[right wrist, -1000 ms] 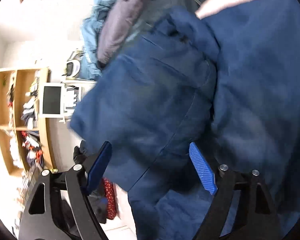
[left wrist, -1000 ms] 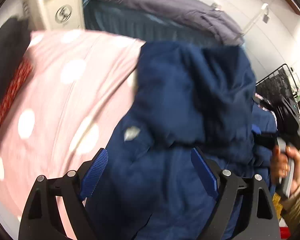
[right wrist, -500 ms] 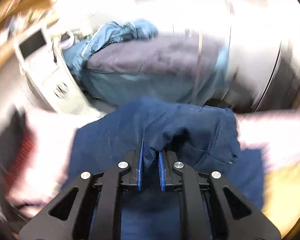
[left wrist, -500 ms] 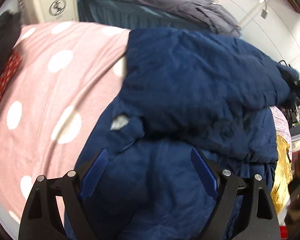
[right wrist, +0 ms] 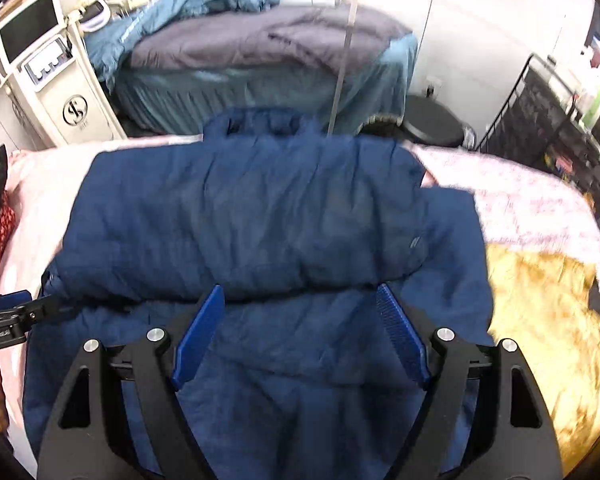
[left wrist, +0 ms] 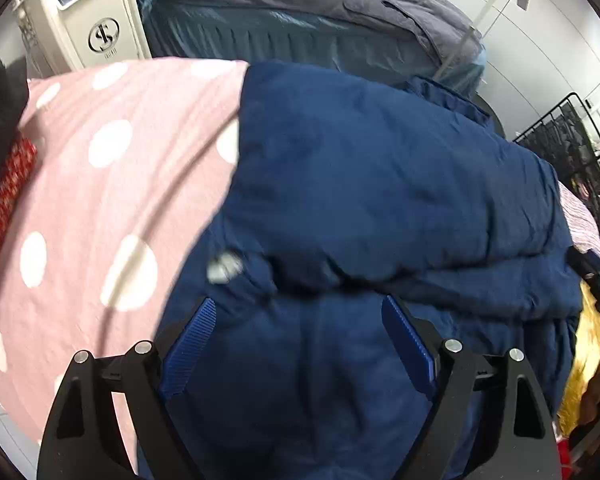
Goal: Fold large clothes
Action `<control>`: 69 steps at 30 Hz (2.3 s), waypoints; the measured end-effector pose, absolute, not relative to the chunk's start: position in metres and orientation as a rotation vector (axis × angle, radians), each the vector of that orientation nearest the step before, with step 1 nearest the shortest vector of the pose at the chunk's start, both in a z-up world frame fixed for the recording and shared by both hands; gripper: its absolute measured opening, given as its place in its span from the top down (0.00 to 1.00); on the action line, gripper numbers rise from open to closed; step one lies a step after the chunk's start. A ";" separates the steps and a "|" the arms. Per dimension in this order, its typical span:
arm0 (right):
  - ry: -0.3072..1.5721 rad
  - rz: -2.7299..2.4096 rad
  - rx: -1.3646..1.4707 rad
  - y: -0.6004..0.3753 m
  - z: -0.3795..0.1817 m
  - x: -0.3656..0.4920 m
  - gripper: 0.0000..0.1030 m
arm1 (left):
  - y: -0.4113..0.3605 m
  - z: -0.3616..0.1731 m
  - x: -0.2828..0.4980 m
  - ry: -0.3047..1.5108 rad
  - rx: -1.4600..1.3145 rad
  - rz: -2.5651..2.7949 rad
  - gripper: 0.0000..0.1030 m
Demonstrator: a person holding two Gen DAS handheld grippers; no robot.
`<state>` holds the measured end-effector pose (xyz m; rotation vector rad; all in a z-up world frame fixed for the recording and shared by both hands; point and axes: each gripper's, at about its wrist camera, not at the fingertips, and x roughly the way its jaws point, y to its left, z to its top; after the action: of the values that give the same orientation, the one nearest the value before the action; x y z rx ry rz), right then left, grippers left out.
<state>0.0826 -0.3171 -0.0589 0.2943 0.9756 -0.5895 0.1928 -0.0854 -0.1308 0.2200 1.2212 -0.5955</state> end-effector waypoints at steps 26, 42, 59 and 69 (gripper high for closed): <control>1.289 -0.678 0.156 -0.378 -0.194 0.146 0.10 | -0.180 -0.215 0.262 1.288 0.447 -0.544 0.04; 1.147 -0.607 0.173 -0.357 -0.138 0.112 0.09 | -0.153 -0.176 0.243 1.194 0.405 -0.523 0.06; 1.155 -0.601 0.475 -0.301 -0.128 -0.091 0.09 | 0.070 -0.173 0.155 1.285 0.260 -0.464 0.19; 1.197 -0.569 0.519 -0.279 -0.139 -0.147 0.09 | 0.126 -0.181 0.124 1.316 0.329 -0.543 0.18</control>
<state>-0.1469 -0.2789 -0.1392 0.5186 1.1969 -0.5688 0.1239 0.1261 -0.1808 0.3289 1.3163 -0.5426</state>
